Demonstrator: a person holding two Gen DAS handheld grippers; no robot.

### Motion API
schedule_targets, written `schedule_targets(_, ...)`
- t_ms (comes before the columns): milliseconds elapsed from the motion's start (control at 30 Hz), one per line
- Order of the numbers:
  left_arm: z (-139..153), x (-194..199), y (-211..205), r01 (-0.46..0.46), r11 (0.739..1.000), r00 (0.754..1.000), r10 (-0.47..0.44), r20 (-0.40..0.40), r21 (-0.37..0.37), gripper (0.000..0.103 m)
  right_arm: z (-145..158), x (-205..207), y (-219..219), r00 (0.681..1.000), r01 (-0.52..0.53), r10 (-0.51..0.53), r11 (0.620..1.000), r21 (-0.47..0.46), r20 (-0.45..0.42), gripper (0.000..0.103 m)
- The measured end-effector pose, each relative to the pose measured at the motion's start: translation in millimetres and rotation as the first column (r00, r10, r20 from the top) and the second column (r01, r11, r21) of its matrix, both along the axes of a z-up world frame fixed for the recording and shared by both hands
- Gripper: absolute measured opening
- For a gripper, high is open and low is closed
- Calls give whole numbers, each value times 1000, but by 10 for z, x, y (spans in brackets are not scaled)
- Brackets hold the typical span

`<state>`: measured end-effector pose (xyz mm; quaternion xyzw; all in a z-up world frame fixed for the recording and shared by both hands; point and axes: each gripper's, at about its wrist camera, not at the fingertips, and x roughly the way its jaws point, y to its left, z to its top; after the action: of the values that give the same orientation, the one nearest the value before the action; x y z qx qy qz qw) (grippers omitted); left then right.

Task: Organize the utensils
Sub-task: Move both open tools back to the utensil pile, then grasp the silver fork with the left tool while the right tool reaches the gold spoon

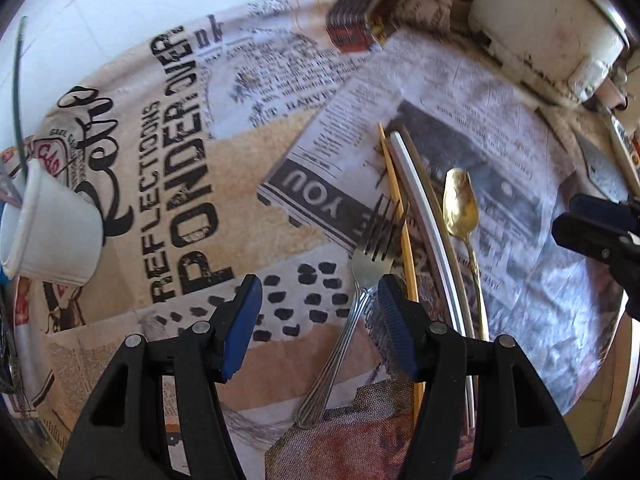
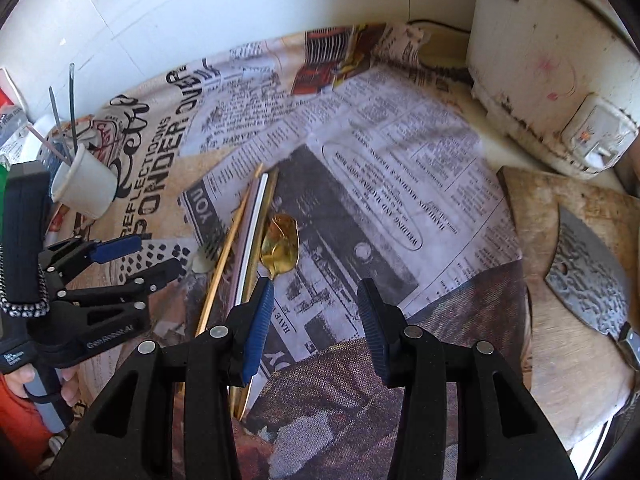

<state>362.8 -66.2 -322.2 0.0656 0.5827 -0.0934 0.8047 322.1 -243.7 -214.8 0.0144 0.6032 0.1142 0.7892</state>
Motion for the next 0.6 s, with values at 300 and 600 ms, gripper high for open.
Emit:
schedule_targets(300,-173,97,-192,61,998,997,-61,-37,2,59,-143,96,-74,999,-6,7,1000,23,-34,40)
schedule_targets(600,-186,239,-288,77,997,997,-77,-16,-12,57,-290,172,-102,997,1,1,999,33,-71,40)
